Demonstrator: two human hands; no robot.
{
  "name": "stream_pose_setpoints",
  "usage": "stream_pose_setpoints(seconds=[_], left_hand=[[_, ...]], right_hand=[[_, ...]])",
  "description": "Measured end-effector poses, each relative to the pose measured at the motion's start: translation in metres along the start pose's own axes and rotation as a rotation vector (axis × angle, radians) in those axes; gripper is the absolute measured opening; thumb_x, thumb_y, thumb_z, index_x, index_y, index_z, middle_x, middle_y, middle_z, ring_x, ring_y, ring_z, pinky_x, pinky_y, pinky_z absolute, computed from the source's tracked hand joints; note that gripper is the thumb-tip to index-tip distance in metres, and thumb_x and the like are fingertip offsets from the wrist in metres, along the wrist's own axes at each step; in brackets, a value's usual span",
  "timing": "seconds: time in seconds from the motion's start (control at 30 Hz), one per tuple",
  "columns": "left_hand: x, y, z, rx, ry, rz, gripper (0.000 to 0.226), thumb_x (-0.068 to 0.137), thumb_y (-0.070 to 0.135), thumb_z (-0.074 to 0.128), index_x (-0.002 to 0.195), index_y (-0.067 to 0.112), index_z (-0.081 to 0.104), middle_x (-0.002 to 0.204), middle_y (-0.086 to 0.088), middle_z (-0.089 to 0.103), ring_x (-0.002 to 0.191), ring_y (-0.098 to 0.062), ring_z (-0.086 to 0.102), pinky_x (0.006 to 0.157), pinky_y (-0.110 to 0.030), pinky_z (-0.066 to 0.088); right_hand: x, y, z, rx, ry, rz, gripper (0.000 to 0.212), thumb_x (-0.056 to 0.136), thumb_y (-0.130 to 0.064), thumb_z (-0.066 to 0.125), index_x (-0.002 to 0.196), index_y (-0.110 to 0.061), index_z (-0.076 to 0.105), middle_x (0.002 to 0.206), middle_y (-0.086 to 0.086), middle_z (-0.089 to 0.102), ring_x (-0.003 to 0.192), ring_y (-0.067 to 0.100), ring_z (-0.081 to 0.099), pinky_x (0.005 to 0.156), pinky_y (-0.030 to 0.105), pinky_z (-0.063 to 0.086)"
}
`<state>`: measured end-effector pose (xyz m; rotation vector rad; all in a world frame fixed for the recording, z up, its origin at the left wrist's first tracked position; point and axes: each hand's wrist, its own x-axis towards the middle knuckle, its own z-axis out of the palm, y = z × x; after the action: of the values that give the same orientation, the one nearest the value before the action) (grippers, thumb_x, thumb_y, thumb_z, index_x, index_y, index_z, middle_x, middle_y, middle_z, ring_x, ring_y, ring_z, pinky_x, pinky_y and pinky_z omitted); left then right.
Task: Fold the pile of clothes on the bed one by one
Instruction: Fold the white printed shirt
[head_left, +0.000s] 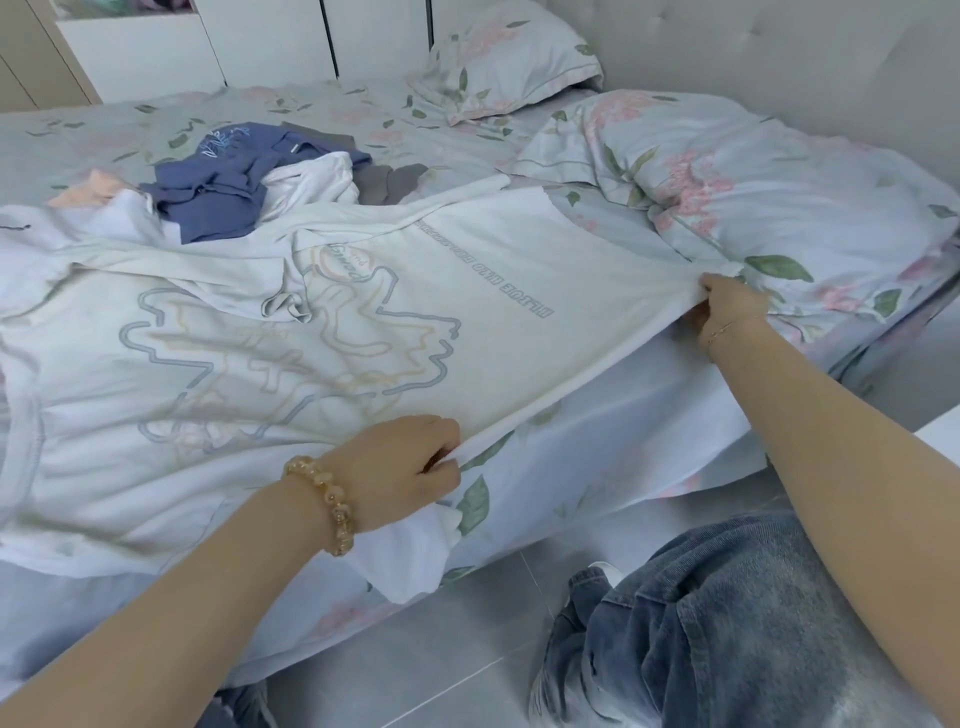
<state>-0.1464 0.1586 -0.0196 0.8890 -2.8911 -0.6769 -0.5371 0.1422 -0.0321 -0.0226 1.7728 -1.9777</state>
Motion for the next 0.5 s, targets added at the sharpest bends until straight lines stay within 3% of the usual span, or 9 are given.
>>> stream_pose_setpoints(seconds=[0.07,0.1,0.17,0.23,0.27,0.3,0.33,0.4,0.5], left_hand=[[-0.002,-0.002,-0.004,-0.073,-0.030,-0.027,0.028,0.089,0.032,0.046,0.067,0.020,0.033,0.063,0.008,0.038,0.058,-0.008,0.034,0.057,-0.023,0.028],[-0.004,-0.003,-0.005,-0.130,-0.049,-0.048,0.027,0.088,0.033,0.048,0.067,0.020,0.036,0.060,0.010,0.039,0.057,-0.007,0.035,0.057,-0.022,0.031],[-0.007,0.000,-0.007,-0.264,-0.109,-0.095,0.027,0.090,0.028,0.053,0.066,0.021,0.042,0.055,0.013,0.042,0.054,-0.004,0.038,0.056,-0.021,0.037],[-0.009,0.007,-0.005,-0.385,-0.171,-0.105,0.034,0.092,0.018,0.057,0.062,0.028,0.046,0.052,0.014,0.042,0.052,-0.003,0.040,0.053,-0.019,0.040],[-0.009,0.011,-0.005,-0.426,-0.193,-0.099,0.038,0.092,0.017,0.058,0.059,0.031,0.048,0.052,0.014,0.040,0.052,-0.003,0.039,0.052,-0.018,0.038],[-0.009,0.015,-0.007,-0.455,-0.209,-0.091,0.040,0.092,0.016,0.058,0.057,0.033,0.049,0.052,0.014,0.039,0.052,-0.003,0.038,0.052,-0.017,0.036],[-0.010,0.018,-0.011,-0.479,-0.219,-0.083,0.039,0.091,0.018,0.059,0.056,0.033,0.050,0.053,0.013,0.038,0.052,-0.003,0.037,0.052,-0.016,0.034],[-0.010,0.020,-0.024,-0.547,-0.215,-0.078,0.029,0.084,0.024,0.059,0.058,0.029,0.050,0.055,0.012,0.037,0.053,-0.004,0.036,0.052,-0.014,0.031],[-0.011,0.016,-0.049,-0.726,-0.081,-0.136,0.017,0.074,0.023,0.060,0.059,0.023,0.053,0.059,0.006,0.037,0.054,-0.006,0.037,0.050,-0.014,0.028]], right_hand=[[-0.007,-0.008,-0.006,-0.016,0.065,-0.105,0.009,0.086,-0.002,0.058,0.079,-0.005,0.061,0.064,0.001,0.044,0.063,0.016,0.045,0.058,0.027,0.042],[-0.009,-0.009,-0.011,0.009,0.084,-0.113,0.018,0.088,-0.002,0.055,0.073,-0.010,0.054,0.066,0.000,0.044,0.068,0.017,0.046,0.055,0.026,0.042],[-0.015,-0.009,-0.019,0.010,0.042,-0.078,0.010,0.094,-0.007,0.052,0.100,-0.014,0.057,0.088,-0.002,0.054,0.080,0.016,0.053,0.061,0.019,0.046],[-0.012,-0.009,-0.031,-0.166,0.092,-0.008,0.036,0.094,-0.015,0.057,0.129,-0.008,0.049,0.122,0.004,0.057,0.110,0.021,0.056,0.089,0.025,0.046],[-0.015,-0.008,-0.037,-0.401,0.174,-0.012,0.042,0.094,-0.016,0.059,0.132,-0.005,0.047,0.130,0.008,0.054,0.120,0.025,0.053,0.098,0.029,0.041],[-0.009,-0.007,-0.042,-0.383,0.202,-0.019,0.042,0.094,-0.016,0.058,0.133,-0.004,0.046,0.131,0.009,0.053,0.120,0.025,0.053,0.099,0.029,0.040],[-0.006,-0.008,-0.042,-0.163,0.168,0.030,0.040,0.096,-0.014,0.054,0.134,-0.005,0.046,0.127,0.007,0.053,0.110,0.022,0.056,0.093,0.027,0.044],[-0.005,-0.006,-0.041,0.008,0.150,-0.100,0.035,0.094,-0.011,0.051,0.129,-0.011,0.051,0.111,0.002,0.056,0.090,0.017,0.058,0.070,0.022,0.051],[-0.007,-0.020,-0.025,0.117,0.101,-0.193,0.013,0.085,-0.006,0.056,0.097,-0.011,0.056,0.082,0.006,0.055,0.080,0.030,0.060,0.055,0.026,0.056]])
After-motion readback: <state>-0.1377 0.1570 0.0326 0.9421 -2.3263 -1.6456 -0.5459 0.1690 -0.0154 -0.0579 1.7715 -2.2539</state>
